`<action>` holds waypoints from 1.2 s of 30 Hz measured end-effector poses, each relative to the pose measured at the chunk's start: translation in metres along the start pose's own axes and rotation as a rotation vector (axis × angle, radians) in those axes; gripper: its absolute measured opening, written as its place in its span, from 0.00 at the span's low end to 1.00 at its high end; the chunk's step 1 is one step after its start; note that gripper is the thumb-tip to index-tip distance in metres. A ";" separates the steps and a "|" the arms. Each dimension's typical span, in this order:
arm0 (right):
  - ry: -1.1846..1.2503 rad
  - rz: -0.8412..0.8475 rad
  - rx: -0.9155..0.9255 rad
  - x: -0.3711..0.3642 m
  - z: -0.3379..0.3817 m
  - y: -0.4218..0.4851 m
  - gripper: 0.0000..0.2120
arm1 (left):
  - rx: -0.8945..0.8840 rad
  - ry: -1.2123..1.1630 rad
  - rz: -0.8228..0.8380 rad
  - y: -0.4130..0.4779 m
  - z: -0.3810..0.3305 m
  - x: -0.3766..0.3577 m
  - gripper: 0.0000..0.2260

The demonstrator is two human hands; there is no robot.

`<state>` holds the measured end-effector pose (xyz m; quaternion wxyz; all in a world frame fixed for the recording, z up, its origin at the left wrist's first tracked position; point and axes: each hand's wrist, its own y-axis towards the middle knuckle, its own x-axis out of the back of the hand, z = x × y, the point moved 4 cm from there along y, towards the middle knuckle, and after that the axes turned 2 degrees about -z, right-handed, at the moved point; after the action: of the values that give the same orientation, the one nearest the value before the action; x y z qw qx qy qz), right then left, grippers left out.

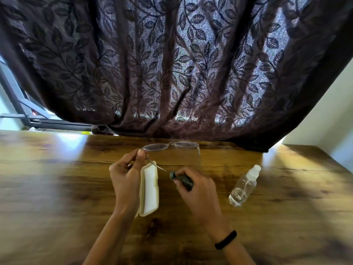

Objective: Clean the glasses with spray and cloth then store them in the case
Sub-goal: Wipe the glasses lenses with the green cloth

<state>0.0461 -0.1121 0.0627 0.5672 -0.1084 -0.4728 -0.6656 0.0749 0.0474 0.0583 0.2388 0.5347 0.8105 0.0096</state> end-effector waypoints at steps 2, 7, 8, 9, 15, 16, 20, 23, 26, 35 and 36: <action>0.052 0.028 0.004 -0.001 0.008 0.006 0.09 | 0.026 0.008 0.017 -0.003 0.002 -0.003 0.07; 0.062 0.067 0.038 -0.004 0.021 0.018 0.06 | 0.047 0.013 0.034 -0.005 0.002 -0.004 0.07; 0.061 0.067 0.045 -0.005 0.024 0.019 0.06 | 0.036 0.007 0.033 -0.004 0.000 -0.003 0.07; 0.061 0.060 0.053 -0.005 0.026 0.020 0.07 | 0.029 0.006 0.034 -0.004 0.000 -0.003 0.07; 0.102 -0.035 0.065 -0.006 0.040 0.026 0.09 | 0.028 0.015 0.072 -0.010 0.002 -0.011 0.09; 0.101 -0.035 0.074 -0.007 0.041 0.026 0.09 | 0.030 0.014 0.065 -0.009 0.002 -0.011 0.09; -0.003 -0.052 0.133 -0.008 0.040 0.020 0.09 | 0.038 0.022 0.017 -0.007 0.002 -0.007 0.07; -0.094 -0.042 0.142 -0.007 0.031 0.012 0.10 | 0.015 0.031 -0.012 -0.006 0.002 -0.004 0.05; -0.141 -0.018 0.138 -0.003 0.020 0.004 0.11 | -0.016 0.017 -0.037 -0.001 0.001 0.001 0.05; -0.202 -0.048 0.090 0.005 -0.011 -0.016 0.16 | -0.071 0.076 -0.061 0.010 0.003 0.012 0.05; -0.179 -0.052 0.067 0.006 -0.016 -0.017 0.15 | -0.075 0.083 -0.060 0.011 0.004 0.013 0.05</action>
<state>0.0354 -0.1297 0.0501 0.5085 -0.1358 -0.5463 -0.6516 0.0817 0.0619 0.0529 0.2250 0.5001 0.8344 0.0552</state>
